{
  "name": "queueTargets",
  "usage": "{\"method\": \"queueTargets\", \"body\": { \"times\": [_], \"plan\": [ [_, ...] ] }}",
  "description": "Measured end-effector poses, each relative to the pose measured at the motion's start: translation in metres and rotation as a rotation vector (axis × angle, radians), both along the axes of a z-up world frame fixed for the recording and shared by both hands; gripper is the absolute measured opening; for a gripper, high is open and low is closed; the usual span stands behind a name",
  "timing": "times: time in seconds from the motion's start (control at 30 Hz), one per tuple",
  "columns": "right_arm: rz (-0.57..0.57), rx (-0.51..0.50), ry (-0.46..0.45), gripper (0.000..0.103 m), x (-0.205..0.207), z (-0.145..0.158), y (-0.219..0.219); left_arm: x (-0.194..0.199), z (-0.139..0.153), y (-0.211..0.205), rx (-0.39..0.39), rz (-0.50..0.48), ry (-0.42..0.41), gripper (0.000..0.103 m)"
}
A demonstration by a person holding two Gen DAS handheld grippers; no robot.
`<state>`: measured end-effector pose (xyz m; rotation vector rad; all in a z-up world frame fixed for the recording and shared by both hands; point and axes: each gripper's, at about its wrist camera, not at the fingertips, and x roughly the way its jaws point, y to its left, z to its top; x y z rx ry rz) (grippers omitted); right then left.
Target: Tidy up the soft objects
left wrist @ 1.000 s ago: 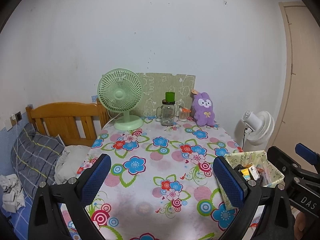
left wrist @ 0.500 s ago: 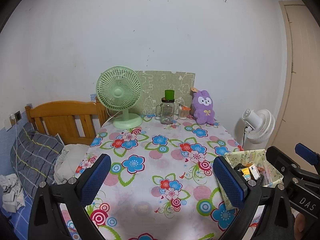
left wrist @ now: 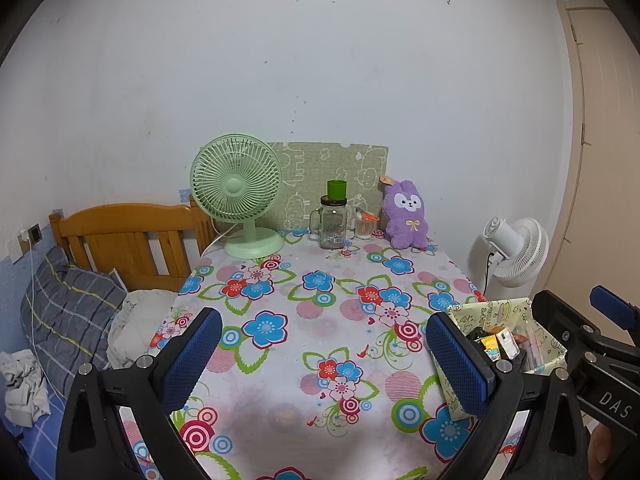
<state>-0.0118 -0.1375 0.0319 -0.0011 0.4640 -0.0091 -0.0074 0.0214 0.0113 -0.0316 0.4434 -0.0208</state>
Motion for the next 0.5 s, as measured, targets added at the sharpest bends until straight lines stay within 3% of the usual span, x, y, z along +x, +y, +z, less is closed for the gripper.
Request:
{"method": "queueTargets", "body": {
  "times": [0.5],
  "plan": [
    [-0.012, -0.002, 0.01, 0.098, 0.0053, -0.0007, -0.0003, 0.0039, -0.003, -0.0006, -0.001, -0.004, 0.009, 0.103]
  ]
}}
